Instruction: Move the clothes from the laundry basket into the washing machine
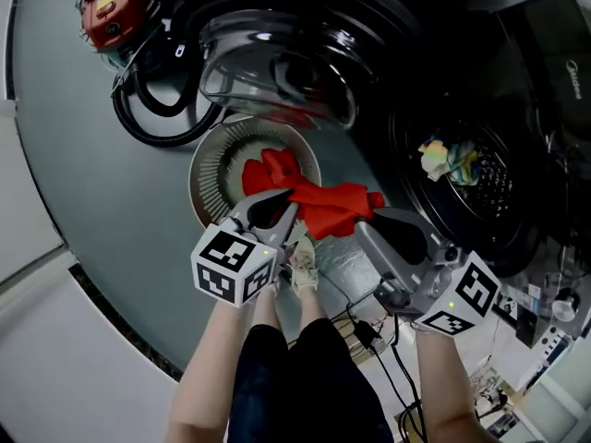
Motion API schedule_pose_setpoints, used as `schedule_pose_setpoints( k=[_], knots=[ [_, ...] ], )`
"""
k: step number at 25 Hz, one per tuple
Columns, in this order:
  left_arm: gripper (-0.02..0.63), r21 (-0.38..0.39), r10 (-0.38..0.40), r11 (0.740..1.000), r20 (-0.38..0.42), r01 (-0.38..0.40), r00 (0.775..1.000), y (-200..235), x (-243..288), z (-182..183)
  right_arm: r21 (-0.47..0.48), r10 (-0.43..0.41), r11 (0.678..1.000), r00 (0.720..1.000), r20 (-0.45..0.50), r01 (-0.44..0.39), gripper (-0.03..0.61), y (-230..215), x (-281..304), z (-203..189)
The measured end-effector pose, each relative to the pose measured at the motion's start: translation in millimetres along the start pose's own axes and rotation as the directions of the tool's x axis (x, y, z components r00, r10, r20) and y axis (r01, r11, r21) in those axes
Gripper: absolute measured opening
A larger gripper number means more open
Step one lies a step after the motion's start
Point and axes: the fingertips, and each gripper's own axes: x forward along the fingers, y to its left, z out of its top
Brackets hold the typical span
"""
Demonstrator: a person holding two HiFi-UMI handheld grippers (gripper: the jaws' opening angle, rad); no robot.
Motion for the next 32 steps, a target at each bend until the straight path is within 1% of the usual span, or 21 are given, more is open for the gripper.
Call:
schedule_pose_setpoints(
  k=[2, 4, 7, 9, 11, 13, 15, 17, 18, 20, 22, 23, 24, 25, 26, 29, 32],
  knots=[
    [0.023, -0.024, -0.013, 1.000, -0.001, 0.013, 1.000, -4.2, -2.8, 3.2, 0.025, -0.085, 0.996, 0.996, 0.015, 0.084, 0.046, -20.7, -16.2, -7.9],
    [0.021, -0.039, -0.035, 0.999, 0.020, 0.036, 0.999, -12.2, -8.0, 12.0, 0.053, -0.160, 0.986, 0.987, 0.009, 0.159, 0.049, -38.9, -27.9, -21.3],
    [0.020, -0.047, -0.083, 0.995, 0.066, 0.086, 0.994, -30.9, -16.6, 36.9, 0.060, -0.233, 0.970, 0.972, -0.025, 0.234, 0.069, -51.9, -33.4, -42.8],
    [0.020, -0.042, -0.114, 0.992, 0.075, 0.118, 0.991, -45.5, -20.8, 53.1, 0.061, -0.239, 0.968, 0.970, -0.055, 0.242, 0.112, -50.1, -29.3, -56.6],
    [0.020, -0.037, -0.144, 0.988, 0.085, 0.148, 0.986, -58.1, -20.7, 65.6, 0.053, -0.223, 0.972, 0.971, -0.092, 0.228, 0.160, -44.9, -20.3, -69.8],
    [0.020, -0.039, -0.173, 0.983, 0.095, 0.178, 0.980, -69.8, -17.8, 75.2, 0.030, -0.216, 0.975, 0.968, -0.128, 0.222, 0.220, -41.1, -11.7, -82.8],
    [0.020, -0.041, -0.198, 0.978, 0.097, 0.203, 0.975, -81.0, -13.4, 82.7, -0.001, -0.249, 0.968, 0.957, -0.150, 0.252, 0.263, -45.3, -7.5, -93.7],
    [0.020, -0.049, -0.220, 0.973, 0.092, 0.225, 0.971, -91.6, -8.2, 88.3, -0.026, -0.305, 0.952, 0.938, -0.162, 0.305, 0.305, -55.9, -6.3, -101.9],
    [0.020, -0.055, -0.229, 0.970, 0.094, 0.235, 0.969, -96.3, -5.2, 91.2, -0.035, -0.328, 0.944, 0.929, -0.169, 0.327, 0.339, -61.5, -5.3, -105.2],
    [0.020, -0.068, -0.247, 0.964, 0.108, 0.255, 0.963, -104.7, 1.9, 97.3, -0.044, -0.366, 0.930, 0.913, -0.178, 0.364, 0.355, -71.9, -2.0, -109.8],
    [0.020, -0.082, -0.262, 0.959, 0.118, 0.273, 0.958, -111.9, 9.4, 100.1, -0.041, -0.428, 0.903, 0.888, -0.168, 0.427, 0.331, -82.9, -2.2, -111.8],
    [0.020, -0.085, -0.267, 0.957, 0.119, 0.277, 0.956, -114.5, 13.3, 100.1, -0.034, -0.465, 0.885, 0.872, -0.151, 0.465, 0.232, -89.0, -4.4, -111.2],
    [0.021, -0.085, -0.268, 0.957, 0.118, 0.278, 0.956, -115.9, 17.4, 99.4, -0.014, -0.492, 0.869, 0.860, -0.132, 0.495, 0.151, -94.6, -7.5, -110.1],
    [0.021, -0.084, -0.266, 0.957, 0.117, 0.276, 0.957, -116.3, 21.6, 98.1, 0.019, -0.508, 0.858, 0.854, -0.114, 0.513, 0.106, -99.2, -11.2, -108.9],
    [0.021, -0.083, -0.262, 0.959, 0.116, 0.272, 0.958, -115.6, 25.7, 96.3, 0.056, -0.516, 0.851, 0.851, -0.099, 0.523, 0.079, -103.0, -16.0, -107.8],
    [0.021, -0.074, -0.245, 0.965, 0.100, 0.253, 0.964, -109.2, 37.9, 86.7, 0.128, -0.541, 0.829, 0.839, -0.067, 0.545, 0.063, -113.1, -34.8, -105.8],
    [0.029, -0.049, -0.232, 0.971, 0.064, 0.235, 0.971, -102.9, 51.4, 72.8, 0.142, -0.563, 0.813, 0.825, -0.049, 0.564, 0.063, -123.3, -55.6, -103.1]
  ],
)
